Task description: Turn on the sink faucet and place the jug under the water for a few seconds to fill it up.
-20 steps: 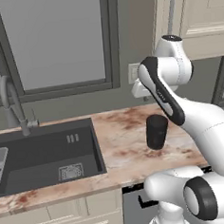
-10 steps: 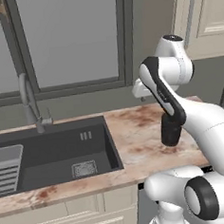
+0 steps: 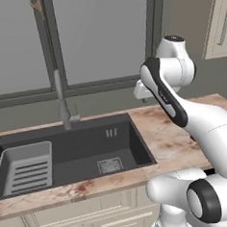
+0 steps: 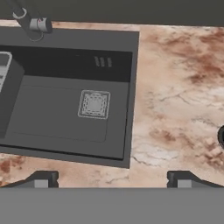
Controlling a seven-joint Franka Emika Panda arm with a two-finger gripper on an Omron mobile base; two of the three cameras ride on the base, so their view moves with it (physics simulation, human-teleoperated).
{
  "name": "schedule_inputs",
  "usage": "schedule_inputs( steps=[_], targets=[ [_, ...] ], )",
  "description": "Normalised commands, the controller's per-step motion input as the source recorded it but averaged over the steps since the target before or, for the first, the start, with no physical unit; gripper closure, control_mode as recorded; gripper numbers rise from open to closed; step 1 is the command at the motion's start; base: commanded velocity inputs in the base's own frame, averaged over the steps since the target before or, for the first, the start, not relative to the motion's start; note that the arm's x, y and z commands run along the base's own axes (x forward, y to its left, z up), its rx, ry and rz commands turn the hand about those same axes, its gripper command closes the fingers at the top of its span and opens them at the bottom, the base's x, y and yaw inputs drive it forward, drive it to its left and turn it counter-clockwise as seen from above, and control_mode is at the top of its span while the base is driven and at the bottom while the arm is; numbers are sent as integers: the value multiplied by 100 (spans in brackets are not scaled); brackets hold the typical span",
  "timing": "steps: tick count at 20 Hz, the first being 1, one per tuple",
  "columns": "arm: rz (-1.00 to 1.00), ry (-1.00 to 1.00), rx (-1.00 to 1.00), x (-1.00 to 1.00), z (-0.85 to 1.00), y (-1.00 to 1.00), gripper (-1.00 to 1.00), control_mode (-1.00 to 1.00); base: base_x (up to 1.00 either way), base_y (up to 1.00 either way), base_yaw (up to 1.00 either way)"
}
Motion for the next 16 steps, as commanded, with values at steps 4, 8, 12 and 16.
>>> schedule_inputs(
  steps=[4, 8, 12, 16],
  targets=[
    [0, 0, 0, 0, 0, 0, -100, 100, 0, 43, 0],
    [0, 0, 0, 0, 0, 0, -100, 100, 0, 24, 0],
    [0, 0, 0, 0, 0, 0, -100, 100, 3, 23, 0],
    [0, 0, 0, 0, 0, 0, -100, 100, 9, 29, 0]
  ],
)
